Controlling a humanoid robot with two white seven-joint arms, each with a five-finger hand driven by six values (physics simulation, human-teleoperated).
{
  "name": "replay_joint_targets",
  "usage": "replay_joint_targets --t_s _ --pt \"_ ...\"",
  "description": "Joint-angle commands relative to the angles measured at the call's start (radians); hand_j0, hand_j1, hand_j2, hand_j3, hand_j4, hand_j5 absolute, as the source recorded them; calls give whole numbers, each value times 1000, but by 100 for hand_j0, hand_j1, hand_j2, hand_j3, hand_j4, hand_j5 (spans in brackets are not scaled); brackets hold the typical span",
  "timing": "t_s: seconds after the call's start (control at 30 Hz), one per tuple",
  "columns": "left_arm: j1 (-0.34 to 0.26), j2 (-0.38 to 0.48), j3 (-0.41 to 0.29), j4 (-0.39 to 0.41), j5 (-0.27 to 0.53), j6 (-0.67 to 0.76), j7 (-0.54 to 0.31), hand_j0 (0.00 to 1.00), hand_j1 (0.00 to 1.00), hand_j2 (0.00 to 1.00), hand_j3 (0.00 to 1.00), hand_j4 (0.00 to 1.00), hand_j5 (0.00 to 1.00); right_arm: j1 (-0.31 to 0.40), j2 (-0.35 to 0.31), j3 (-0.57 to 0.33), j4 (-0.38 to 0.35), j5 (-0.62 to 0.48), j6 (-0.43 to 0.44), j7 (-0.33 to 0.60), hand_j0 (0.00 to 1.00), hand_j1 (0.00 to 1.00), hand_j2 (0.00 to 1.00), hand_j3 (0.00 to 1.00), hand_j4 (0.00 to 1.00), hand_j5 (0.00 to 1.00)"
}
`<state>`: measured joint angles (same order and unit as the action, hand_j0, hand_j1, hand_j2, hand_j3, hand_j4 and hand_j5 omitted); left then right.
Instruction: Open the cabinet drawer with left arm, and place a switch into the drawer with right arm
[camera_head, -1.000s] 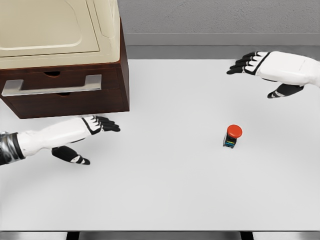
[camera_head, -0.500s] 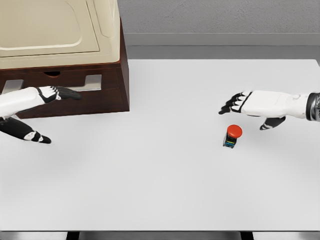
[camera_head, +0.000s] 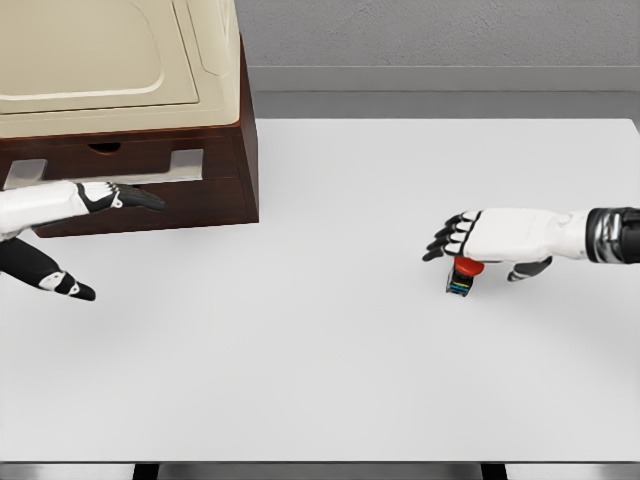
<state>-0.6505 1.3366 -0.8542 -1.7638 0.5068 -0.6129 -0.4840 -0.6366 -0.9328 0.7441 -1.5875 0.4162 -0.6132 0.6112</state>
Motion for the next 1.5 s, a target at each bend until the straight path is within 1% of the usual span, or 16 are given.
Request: replay_joint_targets --t_s 0.0,0.03,0.1,0.17,0.23,0.3,0.43,0.63,0.73,0.83,0.97,1.0,1.13,1.23,1.27,1.47 --pt "-3 -10 -3 0 71 2 -38 100 100 100 100 100 100 0 -3 6 -8 6 2 0 100 100 100 100 100 100" --pt "-8 -11 -3 0 73 16 -41 100 100 100 100 100 100 0 -3 8 -9 7 2 0 100 100 100 100 100 100" --pt "-31 -30 0 0 73 134 -53 100 100 100 100 100 100 0 -3 8 -9 9 2 0 100 100 100 100 100 100" --pt "-55 -34 0 0 75 194 -53 100 100 100 100 100 100 0 -3 8 -14 7 2 0 100 100 100 100 100 100" --pt "-61 -65 0 0 58 306 -51 100 100 100 100 100 100 0 -4 8 -22 7 2 0 100 100 100 100 100 100" --pt "-63 -63 0 0 42 326 -51 100 100 100 100 100 100 0 -4 6 -22 7 2 0 100 100 100 100 100 100" --pt "-67 -63 0 0 9 412 -45 100 100 100 100 100 100 0 -4 6 -28 7 2 0 100 100 100 100 100 100" --pt "-93 -62 1 4 -14 483 -42 100 100 100 100 100 100 2 -1 12 -35 9 2 0 100 100 100 100 100 100" --pt "-95 -63 9 7 -17 502 -41 100 100 100 100 100 100 3 -1 12 -35 10 2 0 100 100 100 100 100 100" --pt "-95 -71 7 12 -42 547 -18 100 100 100 100 100 100 3 -3 12 -35 10 2 0 96 96 96 96 96 96" --pt "-95 -80 7 13 -59 594 -18 100 100 100 100 100 100 5 -4 12 -35 15 2 0 98 98 98 98 98 98" --pt "-95 -80 7 13 -59 599 -16 100 100 100 100 100 100 5 -3 12 -35 15 2 0 100 100 100 100 100 100" --pt "-92 -88 0 17 -77 607 -16 100 100 100 100 100 100 5 -4 12 -40 15 2 0 100 100 100 100 100 100" --pt "-90 -91 -2 41 -82 607 -16 100 100 100 100 100 100 5 -4 12 -42 24 2 0 100 100 100 100 100 100" --pt "-90 -92 -3 41 -97 607 -13 100 100 100 100 100 100 5 -3 12 -42 27 2 0 100 100 100 100 100 100" --pt "-90 -92 -5 41 -99 634 -10 100 100 100 100 100 100 5 -3 12 -42 27 2 0 100 100 100 100 100 100"
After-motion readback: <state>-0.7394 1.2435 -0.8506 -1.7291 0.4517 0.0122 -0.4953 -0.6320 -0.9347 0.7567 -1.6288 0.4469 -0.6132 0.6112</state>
